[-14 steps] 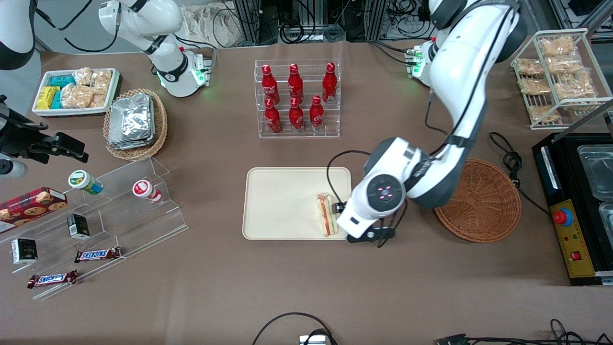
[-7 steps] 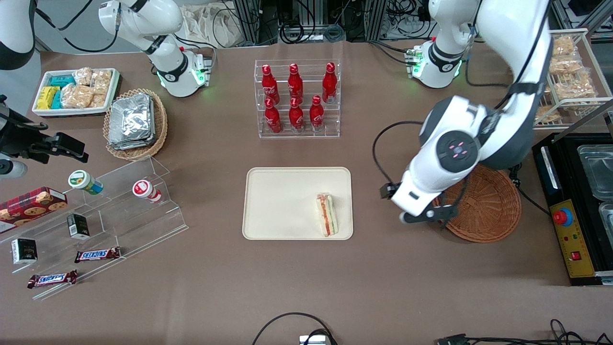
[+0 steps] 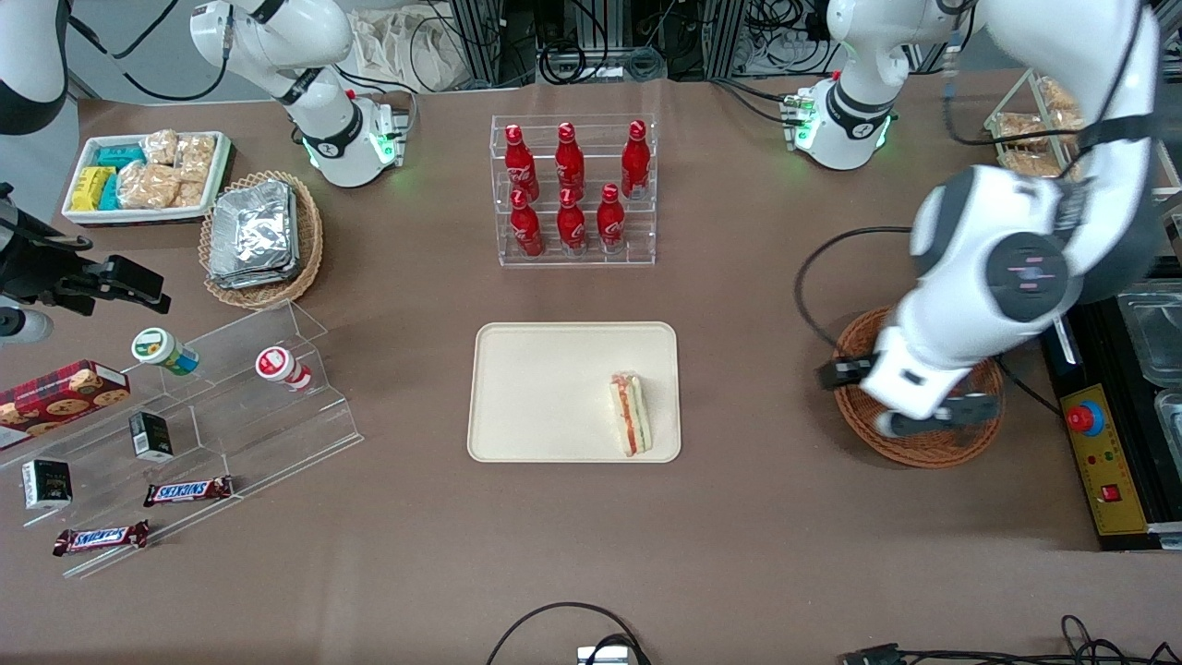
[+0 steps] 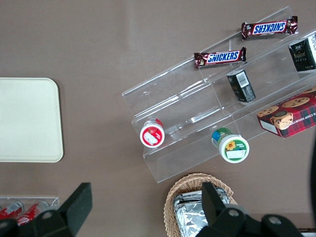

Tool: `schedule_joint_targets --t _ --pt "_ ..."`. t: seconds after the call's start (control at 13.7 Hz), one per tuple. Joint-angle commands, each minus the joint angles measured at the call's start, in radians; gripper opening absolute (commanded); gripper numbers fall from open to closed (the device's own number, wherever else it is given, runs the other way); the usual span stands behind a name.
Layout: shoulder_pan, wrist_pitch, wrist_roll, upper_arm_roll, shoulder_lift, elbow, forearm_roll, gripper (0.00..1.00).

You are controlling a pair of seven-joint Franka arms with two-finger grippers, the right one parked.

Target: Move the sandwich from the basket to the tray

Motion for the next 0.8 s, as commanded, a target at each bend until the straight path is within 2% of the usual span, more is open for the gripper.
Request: schedule_joint_targets --t 0.0,0.22,0.36,0.58,0.73 --pt "0.111 -0.086 0.186 -0.011 -0.064 -0.032 -0.044 1.0" --pt "0.113 -0.098 0.237 0.007 -0.097 -0.073 -0.056 1.0" --pt "0.084 -0.086 0.328 0.06 -0.136 -0.128 -0.059 1.0" --pt "0.006 -0.09 0.344 0.122 -0.131 -0.105 -0.054 1.0" --pt "-0.028 -0.098 0.352 0.122 -0.103 -0.072 -0.027 1.0"
